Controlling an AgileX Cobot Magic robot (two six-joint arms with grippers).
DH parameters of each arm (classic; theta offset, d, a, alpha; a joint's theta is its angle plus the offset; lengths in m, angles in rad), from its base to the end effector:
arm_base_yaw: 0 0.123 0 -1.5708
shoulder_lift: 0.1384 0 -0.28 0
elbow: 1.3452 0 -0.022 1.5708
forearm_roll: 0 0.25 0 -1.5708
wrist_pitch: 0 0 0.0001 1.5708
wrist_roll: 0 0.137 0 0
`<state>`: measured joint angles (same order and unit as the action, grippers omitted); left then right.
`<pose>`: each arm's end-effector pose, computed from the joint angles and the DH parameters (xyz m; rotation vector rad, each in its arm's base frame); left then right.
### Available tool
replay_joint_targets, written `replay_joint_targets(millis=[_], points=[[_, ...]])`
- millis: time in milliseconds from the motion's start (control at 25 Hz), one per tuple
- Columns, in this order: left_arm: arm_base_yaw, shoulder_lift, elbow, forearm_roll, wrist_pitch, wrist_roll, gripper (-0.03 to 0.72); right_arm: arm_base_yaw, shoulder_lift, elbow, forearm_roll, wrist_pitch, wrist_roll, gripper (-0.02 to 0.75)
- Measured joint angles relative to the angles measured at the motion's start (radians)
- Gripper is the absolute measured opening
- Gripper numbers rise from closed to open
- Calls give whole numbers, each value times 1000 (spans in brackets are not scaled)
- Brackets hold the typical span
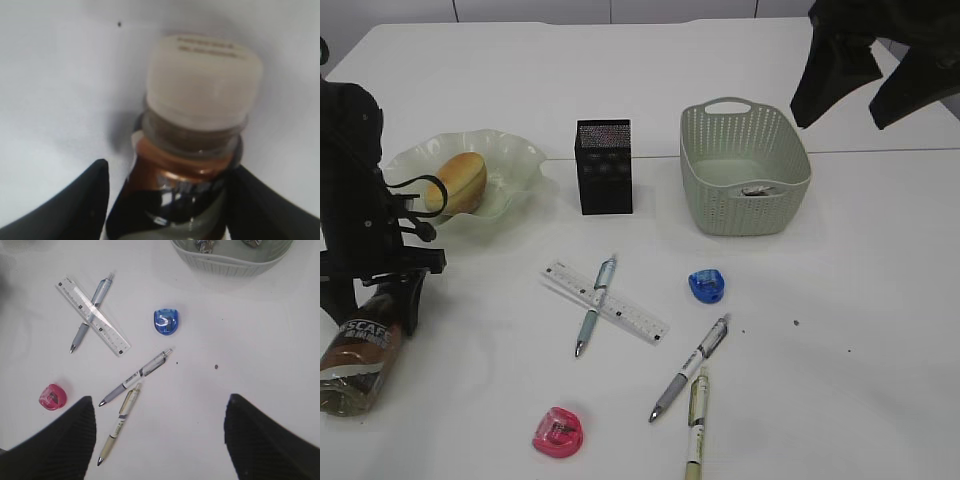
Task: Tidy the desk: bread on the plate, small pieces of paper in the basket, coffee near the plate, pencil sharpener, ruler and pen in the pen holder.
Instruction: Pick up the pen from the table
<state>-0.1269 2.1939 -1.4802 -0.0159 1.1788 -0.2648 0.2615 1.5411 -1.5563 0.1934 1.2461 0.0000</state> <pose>0.3734 -0.0497 0.0637 0.2117 -2.9008 -0.0467 0.3154 0.1103 0.3265 -0.3254 2.7047 0.3434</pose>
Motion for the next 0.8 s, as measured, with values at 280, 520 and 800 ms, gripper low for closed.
replay_joint_targets(millis=[280,520,800], points=[[0,2,0,-2,2,0,290,0,0,0,0,0,0,585],[-11,2,0,2,2,4,257,0,0,0,0,0,0,585],[-52,-72,104,24,-94,10,254,0,0,0,-9,0,-6,585]])
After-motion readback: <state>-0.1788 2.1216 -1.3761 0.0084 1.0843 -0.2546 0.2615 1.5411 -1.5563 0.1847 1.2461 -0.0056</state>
